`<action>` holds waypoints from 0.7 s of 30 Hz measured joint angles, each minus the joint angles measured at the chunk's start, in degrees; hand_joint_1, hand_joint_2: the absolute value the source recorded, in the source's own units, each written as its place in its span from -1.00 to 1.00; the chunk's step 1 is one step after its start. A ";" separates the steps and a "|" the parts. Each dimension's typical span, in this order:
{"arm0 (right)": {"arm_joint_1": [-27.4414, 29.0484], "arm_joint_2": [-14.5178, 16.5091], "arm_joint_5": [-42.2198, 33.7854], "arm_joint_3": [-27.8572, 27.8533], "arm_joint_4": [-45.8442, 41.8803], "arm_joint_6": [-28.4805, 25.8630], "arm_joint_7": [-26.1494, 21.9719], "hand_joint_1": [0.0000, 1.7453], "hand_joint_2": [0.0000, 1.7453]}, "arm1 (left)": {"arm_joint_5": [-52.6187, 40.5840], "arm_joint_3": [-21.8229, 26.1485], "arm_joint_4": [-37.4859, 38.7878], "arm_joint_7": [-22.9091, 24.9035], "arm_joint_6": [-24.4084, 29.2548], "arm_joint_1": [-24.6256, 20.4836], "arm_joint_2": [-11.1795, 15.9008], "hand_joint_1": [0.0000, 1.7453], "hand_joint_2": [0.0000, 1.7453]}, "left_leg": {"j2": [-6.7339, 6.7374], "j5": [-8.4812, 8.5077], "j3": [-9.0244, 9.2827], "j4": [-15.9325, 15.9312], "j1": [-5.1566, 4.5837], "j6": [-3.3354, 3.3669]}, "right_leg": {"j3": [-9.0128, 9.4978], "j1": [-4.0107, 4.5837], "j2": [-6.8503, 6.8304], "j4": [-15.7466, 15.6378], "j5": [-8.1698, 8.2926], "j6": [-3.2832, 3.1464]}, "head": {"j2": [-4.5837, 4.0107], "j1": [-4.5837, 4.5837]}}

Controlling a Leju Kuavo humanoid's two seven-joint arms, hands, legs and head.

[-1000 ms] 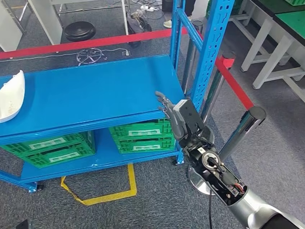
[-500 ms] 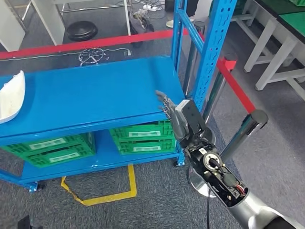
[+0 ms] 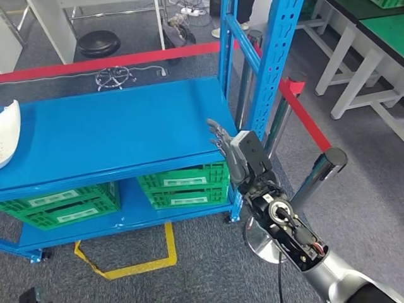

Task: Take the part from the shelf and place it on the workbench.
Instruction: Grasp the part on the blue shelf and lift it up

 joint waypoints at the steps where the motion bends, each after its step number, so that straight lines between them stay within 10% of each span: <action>1: -0.03 0.00 0.00 -0.02 -0.01 0.02 0.00 -1.00 -1.00 | 0.02 0.00 -0.01 0.00 0.00 -0.01 0.01 -1.00 -1.00 | 0.00 -0.03 0.07 -0.27 0.01 0.21 | 0.08 0.00 0.00 -0.14 -0.10 0.30 | 0.01 -0.03; 4: -0.19 -0.01 0.01 -0.12 -0.01 0.02 -0.02 -1.00 -1.00 | 0.02 0.00 -0.02 0.00 0.00 0.02 -0.03 -1.00 -1.00 | 0.00 -0.07 1.05 -1.08 0.34 1.02 | -0.95 -0.09 -0.26 2.42 -1.92 1.08 | 0.01 0.18; 7: -0.23 0.00 0.02 -0.10 0.05 0.05 -0.04 -1.00 -1.00 | 0.03 0.00 -0.01 0.00 0.01 0.02 -0.08 -1.00 -1.00 | -0.01 -0.58 1.81 -1.22 0.24 1.66 | -7.09 -0.17 -0.41 14.28 -6.48 1.47 | 0.01 0.42; 9: -0.13 0.00 0.02 -0.10 0.22 0.05 -0.05 -1.00 -1.00 | 0.03 0.00 -0.01 0.00 0.03 0.22 -0.10 -1.00 -1.00 | -0.07 -1.10 2.40 -1.20 0.13 1.73 | -9.66 -0.17 -0.42 17.52 -5.89 1.46 | 0.01 0.46; 13: -0.26 0.00 0.02 -0.10 0.37 0.08 -0.08 -1.00 -1.00 | 0.03 0.00 -0.01 0.01 0.07 0.29 -0.20 -1.00 -1.00 | -0.26 -2.57 4.42 -1.19 -0.04 1.27 | -4.21 0.24 -0.49 3.75 2.85 0.28 | 0.00 0.45; 18: -0.45 0.00 0.04 -0.14 0.34 0.09 -0.14 -1.00 -1.00 | 0.02 0.00 -0.03 0.02 0.09 0.13 -0.30 -1.00 -1.00 | -0.20 -3.52 4.38 -0.75 -0.08 0.00 | -1.56 0.18 -0.36 -0.47 2.33 -0.88 | 0.01 0.63; 21: -0.60 0.00 0.09 -0.10 0.31 0.11 -0.20 -1.00 -1.00 | 0.01 0.00 -0.04 0.02 0.09 -0.03 -0.14 -1.00 -1.00 | -0.21 -6.97 -0.32 7.94 0.13 -0.85 | -0.41 -0.24 -0.40 -1.25 2.03 -1.50 | 0.01 0.35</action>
